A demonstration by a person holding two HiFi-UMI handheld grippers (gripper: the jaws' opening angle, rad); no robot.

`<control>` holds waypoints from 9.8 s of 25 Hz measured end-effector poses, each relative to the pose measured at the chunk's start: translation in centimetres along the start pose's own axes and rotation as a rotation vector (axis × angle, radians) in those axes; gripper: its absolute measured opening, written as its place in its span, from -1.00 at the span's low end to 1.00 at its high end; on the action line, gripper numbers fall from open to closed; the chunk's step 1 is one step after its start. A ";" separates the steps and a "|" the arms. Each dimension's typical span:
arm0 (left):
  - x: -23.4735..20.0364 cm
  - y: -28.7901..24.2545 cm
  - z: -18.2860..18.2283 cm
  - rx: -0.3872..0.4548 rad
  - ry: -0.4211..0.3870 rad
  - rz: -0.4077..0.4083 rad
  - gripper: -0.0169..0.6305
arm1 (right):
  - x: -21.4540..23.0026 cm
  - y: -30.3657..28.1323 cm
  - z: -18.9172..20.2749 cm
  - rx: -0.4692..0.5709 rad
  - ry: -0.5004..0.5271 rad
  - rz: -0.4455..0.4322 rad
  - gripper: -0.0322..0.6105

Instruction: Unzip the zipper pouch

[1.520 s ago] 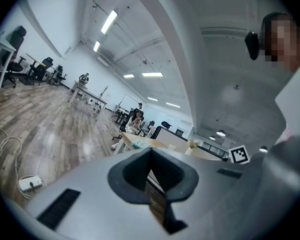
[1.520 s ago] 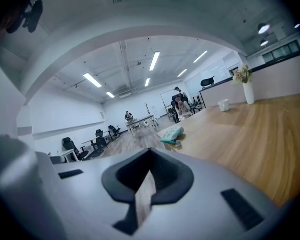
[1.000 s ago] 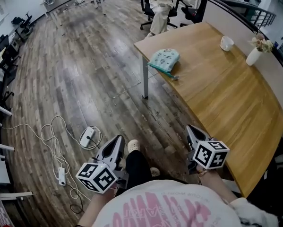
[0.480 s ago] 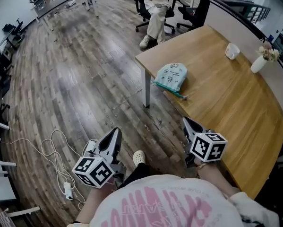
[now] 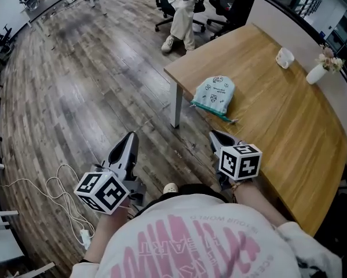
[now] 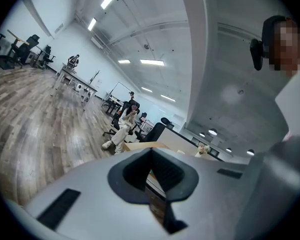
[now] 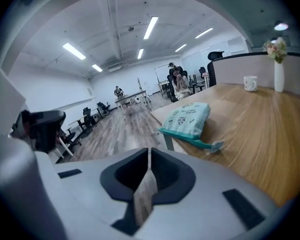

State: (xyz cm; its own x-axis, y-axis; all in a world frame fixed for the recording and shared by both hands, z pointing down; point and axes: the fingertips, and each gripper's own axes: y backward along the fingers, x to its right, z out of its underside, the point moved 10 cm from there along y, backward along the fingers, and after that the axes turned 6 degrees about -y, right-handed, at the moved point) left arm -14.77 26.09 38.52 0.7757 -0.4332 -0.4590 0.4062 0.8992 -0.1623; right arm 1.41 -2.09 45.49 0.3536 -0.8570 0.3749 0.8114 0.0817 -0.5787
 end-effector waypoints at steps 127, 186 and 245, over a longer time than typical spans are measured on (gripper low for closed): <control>19.1 -36.8 -6.2 -0.115 -0.853 0.934 -0.91 | 6.7 5.2 -26.3 0.513 -0.051 0.077 -0.88; 20.4 -39.3 -5.9 -0.064 -0.965 0.960 -0.91 | 12.5 3.7 -23.8 0.747 -0.825 -0.321 -0.87; 18.8 -41.1 -8.2 -0.070 -0.541 1.022 -0.91 | 13.0 3.4 -23.9 0.738 -0.695 -0.080 -0.90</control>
State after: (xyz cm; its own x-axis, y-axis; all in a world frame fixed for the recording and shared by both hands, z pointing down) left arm -20.90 -18.53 29.43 0.8390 0.5435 0.0270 -0.5439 0.8390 0.0130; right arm -2.37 -25.12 31.09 0.2873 -0.4070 0.8671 0.8461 0.5322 -0.0305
